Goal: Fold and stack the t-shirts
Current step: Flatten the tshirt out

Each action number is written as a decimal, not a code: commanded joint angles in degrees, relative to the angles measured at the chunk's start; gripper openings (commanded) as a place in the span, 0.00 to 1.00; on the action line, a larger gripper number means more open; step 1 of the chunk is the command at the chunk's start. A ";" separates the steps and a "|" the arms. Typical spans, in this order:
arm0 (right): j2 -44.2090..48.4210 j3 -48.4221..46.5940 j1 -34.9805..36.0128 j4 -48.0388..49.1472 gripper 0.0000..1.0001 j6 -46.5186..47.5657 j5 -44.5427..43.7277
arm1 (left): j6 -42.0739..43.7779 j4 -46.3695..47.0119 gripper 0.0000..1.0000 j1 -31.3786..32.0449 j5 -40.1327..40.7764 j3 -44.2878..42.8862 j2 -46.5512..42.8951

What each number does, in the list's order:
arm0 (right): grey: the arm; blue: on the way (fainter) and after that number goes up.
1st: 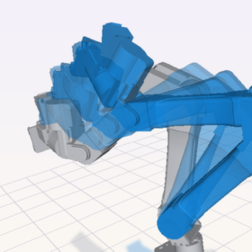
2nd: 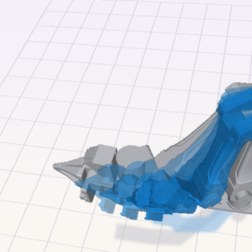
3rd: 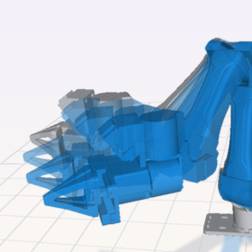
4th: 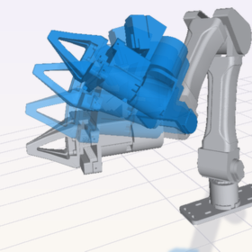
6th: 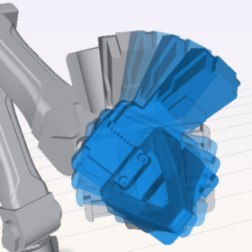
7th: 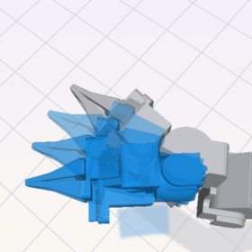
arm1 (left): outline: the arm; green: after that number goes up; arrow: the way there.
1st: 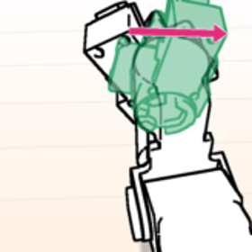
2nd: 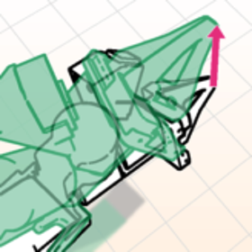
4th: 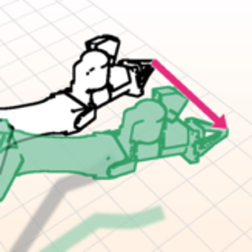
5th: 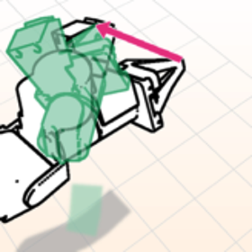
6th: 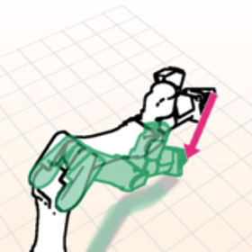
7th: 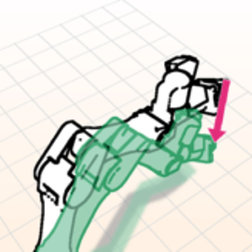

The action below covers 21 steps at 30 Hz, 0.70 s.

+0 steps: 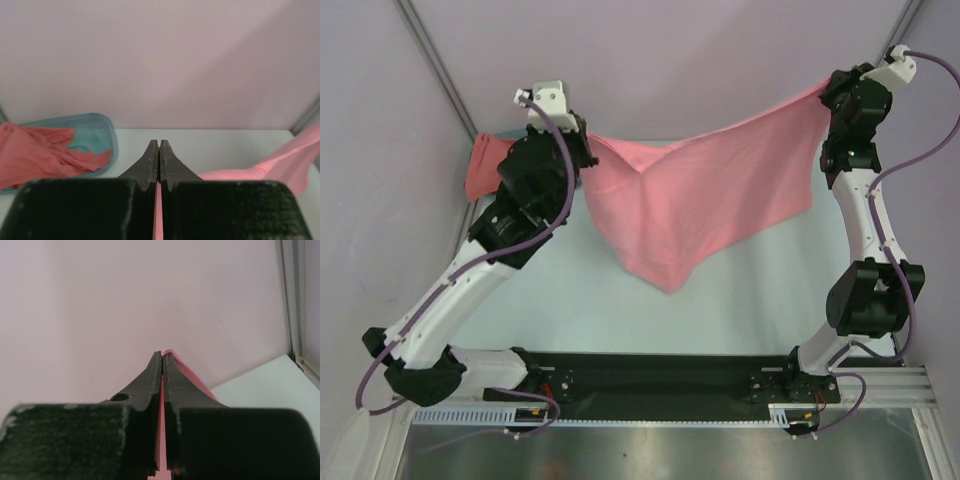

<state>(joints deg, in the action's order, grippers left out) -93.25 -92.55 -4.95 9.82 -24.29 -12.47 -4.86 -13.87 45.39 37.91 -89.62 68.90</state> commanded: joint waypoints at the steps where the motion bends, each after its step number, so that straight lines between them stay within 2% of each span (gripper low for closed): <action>1: -1.57 -6.66 -0.06 8.89 0.00 1.44 -1.06 | 10.28 3.94 0.00 -2.41 6.10 -8.27 4.03; 3: -3.94 -10.70 -0.06 8.98 0.00 1.70 -1.94 | 13.90 6.57 0.00 -2.58 10.33 -13.02 7.29; 11: -9.66 -20.02 1.17 11.27 0.00 3.73 -4.58 | 29.28 13.59 0.00 -2.85 13.15 -27.87 14.67; 13: -11.59 -24.14 1.35 9.61 0.00 3.82 -4.23 | 35.58 17.55 0.00 -2.85 14.82 -28.93 15.73; 16: -12.48 -27.32 1.87 8.99 0.00 5.21 -4.23 | 40.62 22.03 0.00 -2.85 15.53 -29.56 15.48; 21: -8.97 -25.67 2.58 8.98 0.00 6.45 -4.76 | 39.41 21.26 0.01 -2.85 14.56 -28.77 12.23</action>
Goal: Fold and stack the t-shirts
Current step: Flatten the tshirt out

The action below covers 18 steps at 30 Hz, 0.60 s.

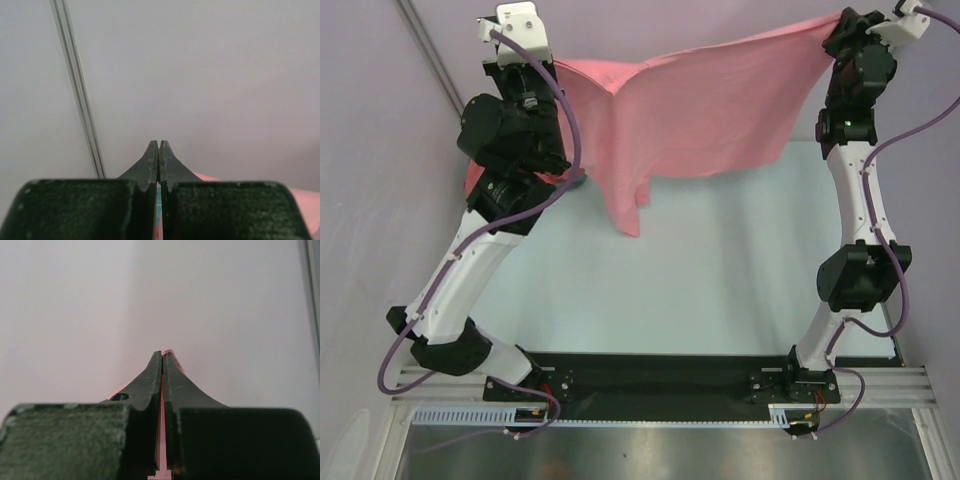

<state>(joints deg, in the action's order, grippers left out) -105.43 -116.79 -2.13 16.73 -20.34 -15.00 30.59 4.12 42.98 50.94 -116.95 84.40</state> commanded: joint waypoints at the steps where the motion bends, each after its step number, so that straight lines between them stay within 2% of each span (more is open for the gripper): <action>1: 4.60 1.02 -0.24 2.43 0.00 2.50 -2.74 | 1.52 0.83 0.00 -0.36 0.75 -1.53 -4.76; 4: 9.97 6.04 -0.33 4.70 0.00 1.97 -3.36 | -6.38 -3.67 0.00 -0.35 -3.29 -0.83 -8.19; 8: 17.16 12.36 -0.24 4.36 0.00 2.14 -3.80 | -14.84 -10.78 0.00 -0.35 -13.20 0.75 -14.86; 9: 21.10 16.47 -0.24 5.23 0.00 2.23 -4.15 | -17.38 -11.41 0.00 -0.35 -14.97 1.19 -15.92; 15: 36.94 27.30 -0.33 2.71 0.00 3.11 -4.86 | -24.86 -17.39 0.00 -0.27 -30.07 1.28 -22.86; 18: 44.85 29.34 -0.50 0.33 0.00 3.99 -4.51 | -27.94 -19.85 0.00 -0.35 -36.59 0.84 -24.19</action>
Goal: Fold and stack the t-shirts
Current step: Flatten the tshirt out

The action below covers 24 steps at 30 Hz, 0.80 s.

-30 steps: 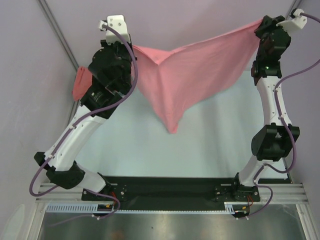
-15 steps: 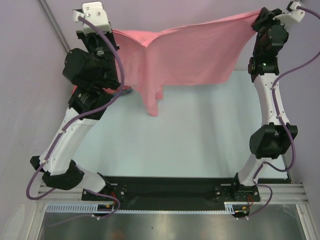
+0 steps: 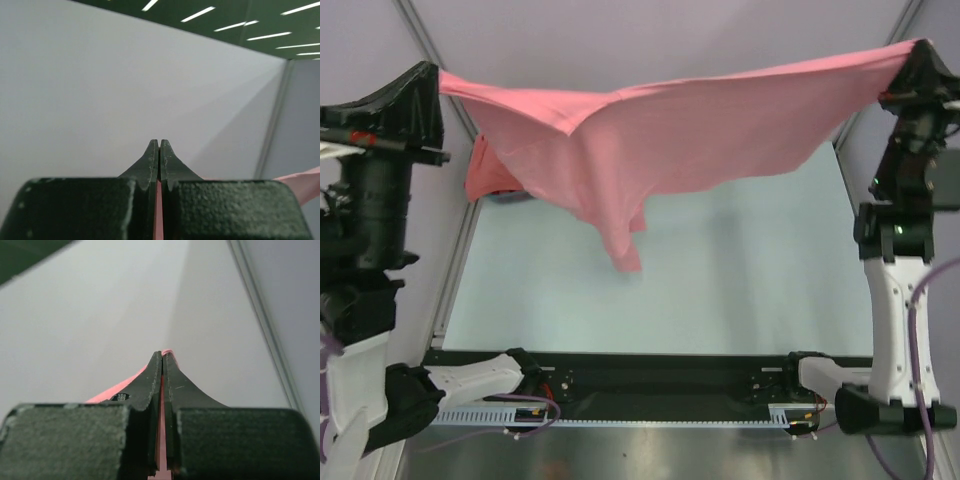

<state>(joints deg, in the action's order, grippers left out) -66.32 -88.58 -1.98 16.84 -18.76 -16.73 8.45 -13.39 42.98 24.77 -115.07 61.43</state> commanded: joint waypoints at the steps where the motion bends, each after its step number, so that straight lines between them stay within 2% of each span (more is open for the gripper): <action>1: 9.07 2.08 -0.66 -1.36 0.00 2.94 -2.69 | -7.64 -3.48 0.00 -0.35 -14.36 -1.39 -1.57; 4: 13.22 2.79 -0.83 -4.18 0.00 4.26 -3.48 | -11.87 -5.59 0.00 -0.35 -19.39 -2.00 -1.49; 7: 16.75 3.14 -0.92 -6.38 0.00 5.75 -4.71 | -15.55 -7.00 0.00 -0.35 -20.82 -1.66 -1.31; 10: 17.02 4.37 -0.92 -7.26 0.00 7.07 -5.33 | -17.50 -8.49 0.00 -0.35 -20.12 0.10 -0.79; 11: 16.50 5.51 -0.92 -7.26 0.00 7.34 -5.42 | -17.59 -9.11 0.00 -0.35 -17.42 0.63 0.09; 13: 14.57 7.18 -1.01 -7.00 0.00 7.34 -5.59 | -17.15 -11.12 0.00 -0.35 -12.93 2.90 1.40; 17: 7.98 12.11 -2.06 -3.31 0.00 6.11 -4.89 | -13.73 -14.47 0.00 -1.49 1.37 4.23 9.83; 19: 2.18 13.42 -2.94 -3.75 0.00 4.01 -4.19 | -13.72 -15.08 0.00 -6.12 0.64 4.85 17.21; 23: -8.45 17.90 -3.56 1.78 0.00 2.68 -4.18 | -16.79 -15.62 0.00 -11.15 -1.22 4.85 30.65; 24: -10.65 18.87 -3.65 5.45 0.00 3.03 -4.19 | -16.97 -14.31 0.00 -12.04 -4.18 5.37 33.12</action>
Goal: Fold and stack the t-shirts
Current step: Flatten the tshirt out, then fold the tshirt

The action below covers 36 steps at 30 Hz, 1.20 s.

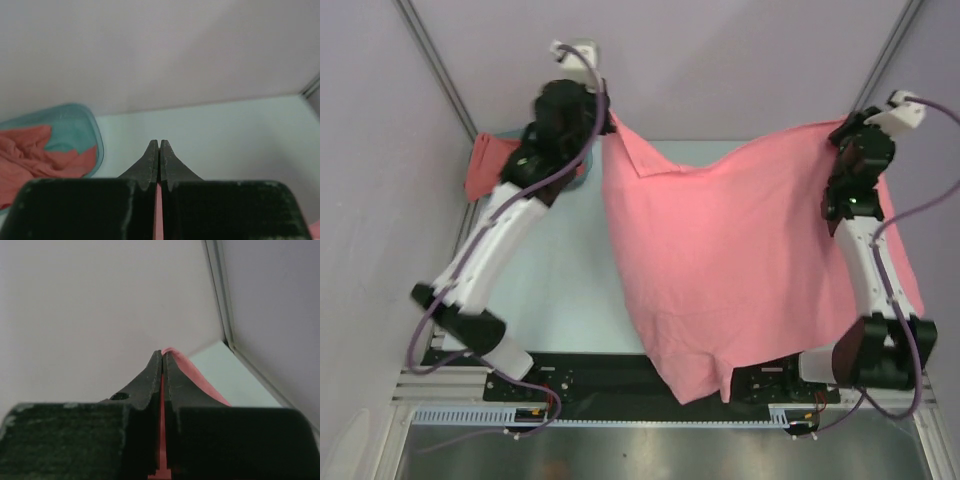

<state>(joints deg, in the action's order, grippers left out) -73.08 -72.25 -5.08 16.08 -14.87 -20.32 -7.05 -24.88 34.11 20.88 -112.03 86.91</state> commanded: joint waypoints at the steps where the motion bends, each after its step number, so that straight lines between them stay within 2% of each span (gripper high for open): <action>1: -9.48 2.99 -0.72 7.64 0.00 -0.51 -0.51 | -1.13 0.42 0.00 -4.39 -1.80 2.60 13.40; 3: -15.39 2.29 -1.51 9.48 0.00 -0.68 0.27 | -0.60 3.43 0.00 -5.01 -3.48 1.30 19.40; 4: -18.21 2.46 -1.68 11.68 0.00 -0.16 0.80 | -0.60 3.26 0.00 -5.28 -4.00 -2.72 26.48; 5: -24.50 1.51 -2.12 13.00 0.00 0.28 1.59 | -0.51 3.26 0.00 -5.54 -3.40 -4.76 29.34; 7: -30.17 -0.43 -2.65 15.47 0.00 0.46 4.05 | -1.12 3.97 0.00 -5.98 -2.78 -10.10 36.88; 8: -35.15 -2.18 -2.91 16.61 0.00 1.07 4.93 | -1.73 3.97 0.00 -6.24 -3.56 -13.19 39.01; 11: -41.77 -6.31 -3.18 16.61 0.00 0.99 4.85 | -3.40 5.19 0.00 -6.77 -2.70 -14.71 42.62; 17: -48.12 -9.58 -4.50 17.15 0.00 -2.17 7.04 | -7.10 9.94 0.00 -7.83 -4.97 -13.40 44.48; 21: -49.88 -10.63 -4.94 17.24 0.00 -2.09 7.92 | -8.41 13.10 0.00 -7.83 -4.81 -8.48 42.82; 32: -54.54 -17.48 -7.22 12.32 0.00 -4.28 14.60 | -18.78 7.48 0.01 -7.74 -9.27 -0.04 34.74; 36: -55.41 -21.17 -7.75 5.47 0.00 -5.17 15.83 | -22.03 7.04 0.00 -7.30 -11.04 4.88 30.96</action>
<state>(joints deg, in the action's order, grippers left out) -127.79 -88.73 -12.12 25.06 -18.79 -6.42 -24.56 -17.87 26.76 12.27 -108.92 124.84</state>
